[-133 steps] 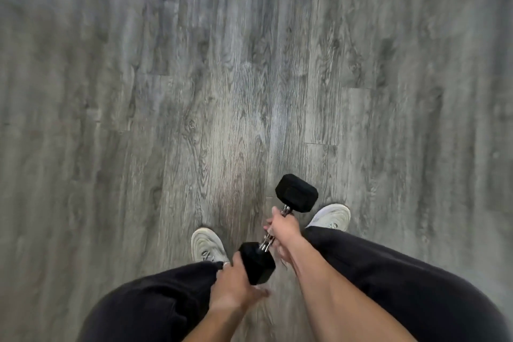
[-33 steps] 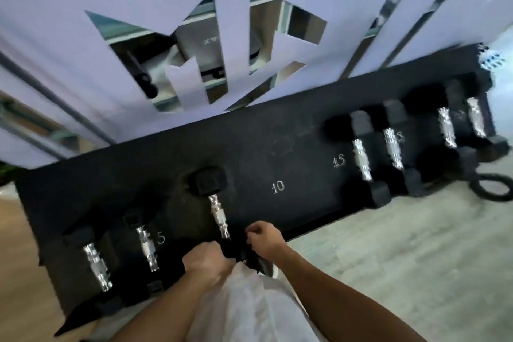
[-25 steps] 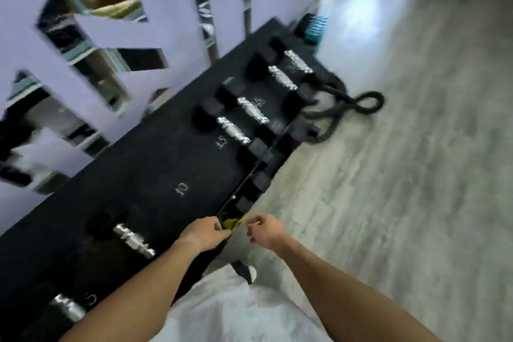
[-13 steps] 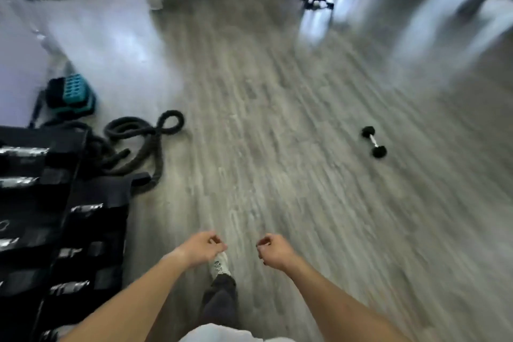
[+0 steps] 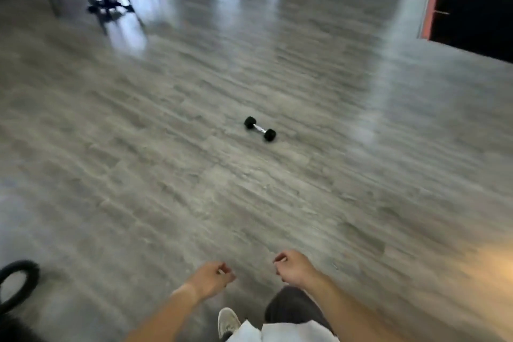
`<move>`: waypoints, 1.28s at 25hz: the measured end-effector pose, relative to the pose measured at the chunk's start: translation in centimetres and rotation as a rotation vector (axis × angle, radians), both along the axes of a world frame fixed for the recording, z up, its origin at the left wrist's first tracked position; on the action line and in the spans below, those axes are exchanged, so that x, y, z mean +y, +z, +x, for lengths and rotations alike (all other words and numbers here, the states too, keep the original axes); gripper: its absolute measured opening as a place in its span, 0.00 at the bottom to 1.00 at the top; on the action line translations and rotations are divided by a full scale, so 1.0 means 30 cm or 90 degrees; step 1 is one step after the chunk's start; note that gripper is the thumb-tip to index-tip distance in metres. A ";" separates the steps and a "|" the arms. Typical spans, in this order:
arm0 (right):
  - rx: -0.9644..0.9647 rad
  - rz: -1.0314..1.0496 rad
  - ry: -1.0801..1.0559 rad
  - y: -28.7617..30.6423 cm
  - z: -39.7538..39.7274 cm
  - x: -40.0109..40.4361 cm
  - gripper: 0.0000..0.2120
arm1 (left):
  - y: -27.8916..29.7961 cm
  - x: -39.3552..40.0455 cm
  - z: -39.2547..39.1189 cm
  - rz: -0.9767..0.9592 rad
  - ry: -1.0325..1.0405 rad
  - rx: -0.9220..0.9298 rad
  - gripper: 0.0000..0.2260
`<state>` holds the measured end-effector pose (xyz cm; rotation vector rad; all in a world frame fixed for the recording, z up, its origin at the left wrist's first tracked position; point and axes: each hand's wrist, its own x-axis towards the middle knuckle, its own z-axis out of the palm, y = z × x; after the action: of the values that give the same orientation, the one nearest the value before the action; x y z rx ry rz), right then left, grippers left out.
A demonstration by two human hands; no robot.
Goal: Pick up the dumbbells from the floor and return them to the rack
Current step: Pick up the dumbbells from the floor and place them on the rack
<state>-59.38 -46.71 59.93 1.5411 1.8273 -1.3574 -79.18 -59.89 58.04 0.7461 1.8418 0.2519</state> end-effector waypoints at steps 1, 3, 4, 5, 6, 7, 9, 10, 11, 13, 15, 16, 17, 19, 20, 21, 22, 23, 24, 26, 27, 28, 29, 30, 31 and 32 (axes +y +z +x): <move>0.004 -0.003 -0.032 0.002 -0.023 0.054 0.12 | 0.011 0.088 -0.044 -0.008 -0.027 -0.001 0.08; -0.003 -0.011 -0.107 -0.012 -0.068 0.171 0.12 | 0.009 0.270 -0.121 -0.017 -0.084 0.006 0.08; -0.003 -0.013 -0.131 -0.020 -0.094 0.233 0.11 | 0.009 0.356 -0.159 -0.011 -0.105 0.009 0.08; 0.001 -0.015 -0.137 -0.027 -0.121 0.296 0.11 | 0.012 0.436 -0.193 -0.004 -0.120 0.009 0.08; 0.002 -0.012 -0.127 -0.035 -0.156 0.377 0.11 | 0.006 0.527 -0.235 -0.004 -0.133 0.009 0.08; 0.001 -0.010 -0.121 -0.051 -0.196 0.476 0.11 | -0.004 0.625 -0.281 -0.007 -0.142 0.015 0.08; 0.012 -0.007 -0.128 -0.075 -0.283 0.689 0.10 | -0.017 0.827 -0.381 -0.015 -0.141 0.025 0.07; 0.015 -0.003 -0.129 -0.081 -0.330 0.800 0.10 | -0.016 0.928 -0.429 -0.015 -0.132 0.028 0.07; 0.017 -0.003 -0.126 -0.083 -0.379 0.913 0.10 | -0.014 1.026 -0.475 -0.012 -0.119 0.034 0.07; 0.031 -0.007 -0.100 -0.067 -0.475 1.126 0.11 | 0.003 1.209 -0.560 -0.010 -0.091 0.038 0.07; 0.042 0.002 -0.078 -0.044 -0.565 1.328 0.11 | 0.025 1.388 -0.636 -0.008 -0.068 0.029 0.06; 0.044 0.005 -0.075 -0.032 -0.609 1.427 0.10 | 0.035 1.476 -0.672 -0.006 -0.057 0.023 0.07; 0.042 0.005 -0.077 -0.027 -0.650 1.519 0.10 | 0.043 1.560 -0.702 -0.002 -0.048 0.020 0.07; 0.038 0.006 -0.073 -0.027 -0.728 1.686 0.10 | 0.036 1.707 -0.757 0.007 -0.021 0.015 0.07; 0.040 0.006 -0.066 -0.036 -0.765 1.768 0.11 | 0.022 1.782 -0.789 0.011 -0.007 0.018 0.07; 0.041 0.001 -0.062 -0.049 -0.798 1.848 0.11 | 0.008 1.854 -0.821 0.017 0.005 0.018 0.08; 0.036 -0.005 -0.059 -0.058 -0.830 1.922 0.11 | -0.005 1.921 -0.854 0.016 0.012 0.012 0.08; 0.026 -0.006 -0.053 -0.082 -0.879 2.028 0.11 | -0.043 2.011 -0.899 0.012 0.026 0.000 0.08; 0.020 0.000 -0.051 -0.098 -0.923 2.128 0.10 | -0.077 2.095 -0.939 0.007 0.039 -0.006 0.08; 0.020 0.007 -0.056 -0.103 -0.984 2.287 0.11 | -0.098 2.232 -0.995 0.001 0.065 -0.014 0.08; 0.015 0.008 -0.052 -0.109 -1.030 2.378 0.11 | -0.118 2.316 -1.031 -0.001 0.076 -0.022 0.08; 0.006 0.005 -0.042 -0.116 -1.076 2.473 0.11 | -0.142 2.408 -1.067 -0.006 0.080 -0.029 0.08; -0.001 -0.002 -0.032 -0.114 -1.112 2.547 0.11 | -0.151 2.481 -1.089 -0.012 0.076 -0.035 0.08; -0.004 -0.006 -0.023 -0.119 -1.152 2.621 0.10 | -0.155 2.555 -1.111 -0.020 0.067 -0.034 0.07; -0.005 -0.006 -0.014 -0.133 -1.200 2.700 0.10 | -0.165 2.633 -1.138 -0.026 0.063 -0.028 0.07; -0.005 -0.005 -0.004 -0.151 -1.247 2.764 0.09 | -0.170 2.698 -1.159 -0.030 0.059 -0.019 0.06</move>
<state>-96.81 36.22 55.40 1.5464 1.8120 -1.3579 -113.94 21.05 52.94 0.6220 1.8500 0.2775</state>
